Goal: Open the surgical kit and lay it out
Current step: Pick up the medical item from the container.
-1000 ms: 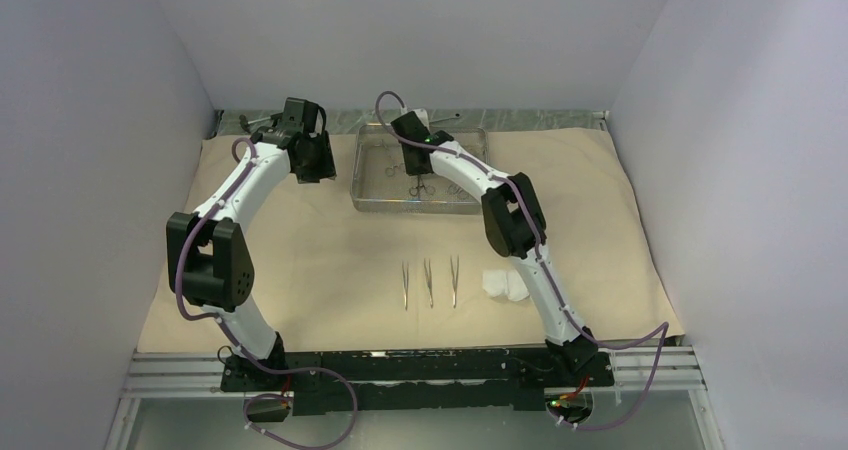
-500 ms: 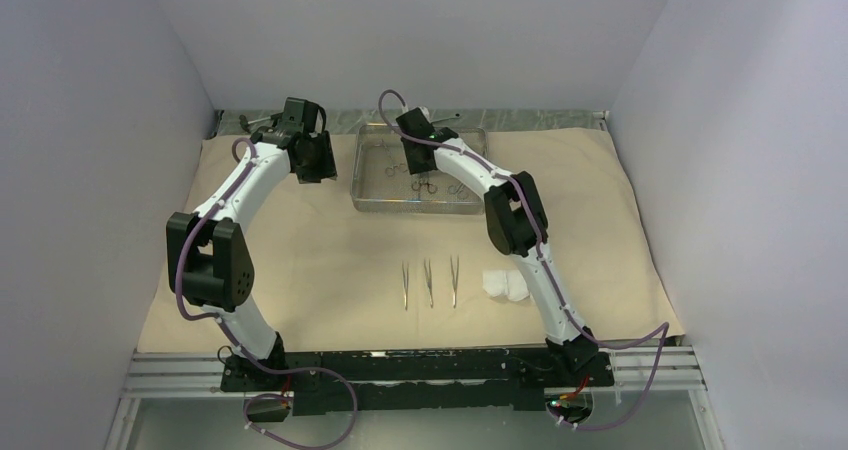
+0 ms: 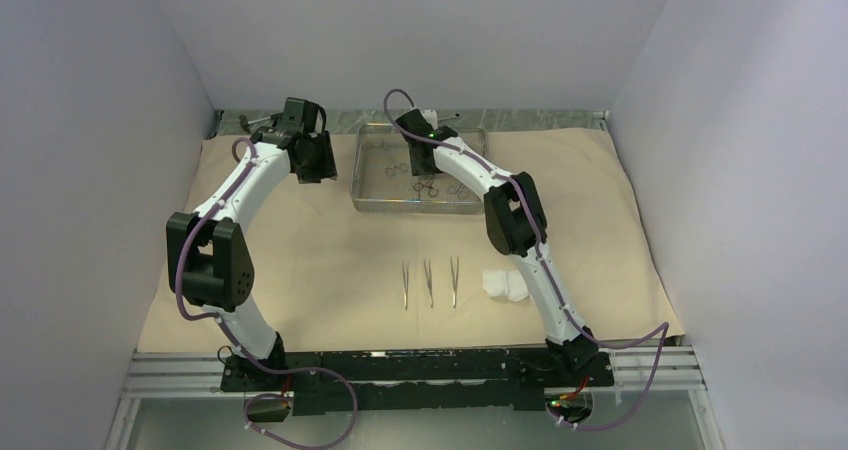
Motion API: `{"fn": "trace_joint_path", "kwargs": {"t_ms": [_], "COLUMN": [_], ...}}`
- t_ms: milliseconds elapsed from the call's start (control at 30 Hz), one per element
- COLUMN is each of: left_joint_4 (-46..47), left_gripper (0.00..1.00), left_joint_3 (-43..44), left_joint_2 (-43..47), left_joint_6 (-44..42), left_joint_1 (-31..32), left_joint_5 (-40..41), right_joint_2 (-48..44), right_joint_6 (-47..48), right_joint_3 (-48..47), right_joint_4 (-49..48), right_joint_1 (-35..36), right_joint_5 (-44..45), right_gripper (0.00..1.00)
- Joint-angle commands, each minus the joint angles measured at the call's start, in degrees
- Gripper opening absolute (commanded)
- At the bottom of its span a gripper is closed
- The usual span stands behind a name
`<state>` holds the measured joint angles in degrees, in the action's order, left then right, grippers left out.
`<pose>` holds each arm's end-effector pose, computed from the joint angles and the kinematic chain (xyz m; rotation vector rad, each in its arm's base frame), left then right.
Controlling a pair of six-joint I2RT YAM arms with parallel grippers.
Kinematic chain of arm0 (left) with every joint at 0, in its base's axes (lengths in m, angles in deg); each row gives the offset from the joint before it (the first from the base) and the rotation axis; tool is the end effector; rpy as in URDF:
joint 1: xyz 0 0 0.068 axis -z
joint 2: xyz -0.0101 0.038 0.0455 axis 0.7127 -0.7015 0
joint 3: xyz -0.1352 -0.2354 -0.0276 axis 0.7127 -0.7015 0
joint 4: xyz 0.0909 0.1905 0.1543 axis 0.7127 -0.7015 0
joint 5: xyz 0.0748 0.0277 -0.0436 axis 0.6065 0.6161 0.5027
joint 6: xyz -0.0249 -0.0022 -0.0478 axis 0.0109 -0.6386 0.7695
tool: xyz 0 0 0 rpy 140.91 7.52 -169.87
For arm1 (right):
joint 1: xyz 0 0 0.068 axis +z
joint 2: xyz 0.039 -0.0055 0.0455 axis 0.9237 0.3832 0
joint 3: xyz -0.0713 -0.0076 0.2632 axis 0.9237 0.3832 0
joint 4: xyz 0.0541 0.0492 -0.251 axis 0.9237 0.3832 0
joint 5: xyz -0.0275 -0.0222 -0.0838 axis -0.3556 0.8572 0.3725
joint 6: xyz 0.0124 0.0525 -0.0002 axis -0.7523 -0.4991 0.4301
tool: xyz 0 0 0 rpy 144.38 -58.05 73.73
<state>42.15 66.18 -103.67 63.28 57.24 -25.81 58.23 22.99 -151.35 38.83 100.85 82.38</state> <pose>0.3625 -0.0748 0.2862 -0.2621 2.5334 -0.2125 0.4598 0.2885 0.1675 -0.1049 2.4853 -0.0470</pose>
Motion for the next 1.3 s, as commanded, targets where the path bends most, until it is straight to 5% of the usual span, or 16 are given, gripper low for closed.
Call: {"fn": "trace_joint_path", "kwargs": {"t_ms": [0, 333, 767, 933, 1267], "left_joint_4": [0.58, 0.76, 0.85, 0.76, 0.76], "left_gripper": [0.45, 0.45, 0.45, 0.45, 0.45], "left_joint_3": [1.38, 2.16, 1.82, 2.15, 2.13], "left_joint_2": [0.30, -0.84, -1.03, -1.21, -1.29], "left_joint_6": [-0.70, -0.74, -0.96, -1.10, -1.03], "left_joint_1": [-0.28, -0.28, -0.37, -0.50, -0.72], "left_joint_5": [-0.77, -1.55, -1.51, -1.49, -2.00], "right_joint_2": [0.56, -1.97, -5.82, -5.53, -5.54], "right_joint_6": [-3.58, -3.80, -11.19, -14.57, -6.89], "right_joint_3": [-0.64, 0.65, 8.50, 11.04, 11.51], "right_joint_4": [4.62, 6.75, 4.74, 3.00, -0.78], "right_joint_1": [-0.34, 0.22, -0.85, -2.93, -2.89], "right_joint_5": [2.74, 8.47, 3.61, -3.99, -2.93], "right_gripper": [0.40, 0.48, 0.59, 0.42, 0.14]}}
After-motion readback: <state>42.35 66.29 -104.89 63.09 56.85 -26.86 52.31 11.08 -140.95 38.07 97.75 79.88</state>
